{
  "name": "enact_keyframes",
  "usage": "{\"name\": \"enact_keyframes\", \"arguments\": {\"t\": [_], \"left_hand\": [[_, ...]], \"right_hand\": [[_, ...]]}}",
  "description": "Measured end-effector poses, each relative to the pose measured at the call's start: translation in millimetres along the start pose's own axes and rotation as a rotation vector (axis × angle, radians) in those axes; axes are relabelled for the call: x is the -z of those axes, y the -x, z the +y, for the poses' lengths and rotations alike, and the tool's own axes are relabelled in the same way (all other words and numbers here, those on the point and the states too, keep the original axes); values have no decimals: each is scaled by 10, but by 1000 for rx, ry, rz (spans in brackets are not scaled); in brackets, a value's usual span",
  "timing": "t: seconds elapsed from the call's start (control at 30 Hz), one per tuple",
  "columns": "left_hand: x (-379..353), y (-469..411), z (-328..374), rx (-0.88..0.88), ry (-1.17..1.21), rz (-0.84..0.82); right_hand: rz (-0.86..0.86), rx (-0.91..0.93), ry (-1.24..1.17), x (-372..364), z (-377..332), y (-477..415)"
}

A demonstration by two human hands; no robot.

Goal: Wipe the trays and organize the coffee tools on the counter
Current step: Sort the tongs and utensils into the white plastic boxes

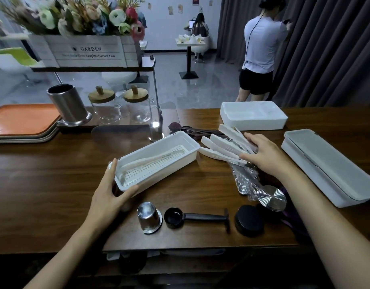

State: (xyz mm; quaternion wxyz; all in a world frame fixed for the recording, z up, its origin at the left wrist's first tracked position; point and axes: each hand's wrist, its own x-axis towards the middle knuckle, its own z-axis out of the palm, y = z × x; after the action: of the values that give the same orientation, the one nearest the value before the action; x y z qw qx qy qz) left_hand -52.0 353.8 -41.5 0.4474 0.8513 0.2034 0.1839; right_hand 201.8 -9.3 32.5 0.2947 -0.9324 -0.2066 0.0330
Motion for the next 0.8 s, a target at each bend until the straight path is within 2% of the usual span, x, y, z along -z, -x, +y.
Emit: {"name": "enact_keyframes", "arguments": {"t": [0.2, 0.33, 0.53, 0.8], "left_hand": [[9, 4, -1, 20, 63, -6], [22, 1, -6, 30, 59, -3], [16, 5, 32, 58, 66, 8], [45, -11, 37, 94, 76, 3]], "right_hand": [[-190, 203, 9, -43, -649, -292], [-307, 319, 74, -320, -1105, -538], [-453, 468, 22, -788, -1741, -711], [-607, 548, -28, -1204, -2028, -743]]}}
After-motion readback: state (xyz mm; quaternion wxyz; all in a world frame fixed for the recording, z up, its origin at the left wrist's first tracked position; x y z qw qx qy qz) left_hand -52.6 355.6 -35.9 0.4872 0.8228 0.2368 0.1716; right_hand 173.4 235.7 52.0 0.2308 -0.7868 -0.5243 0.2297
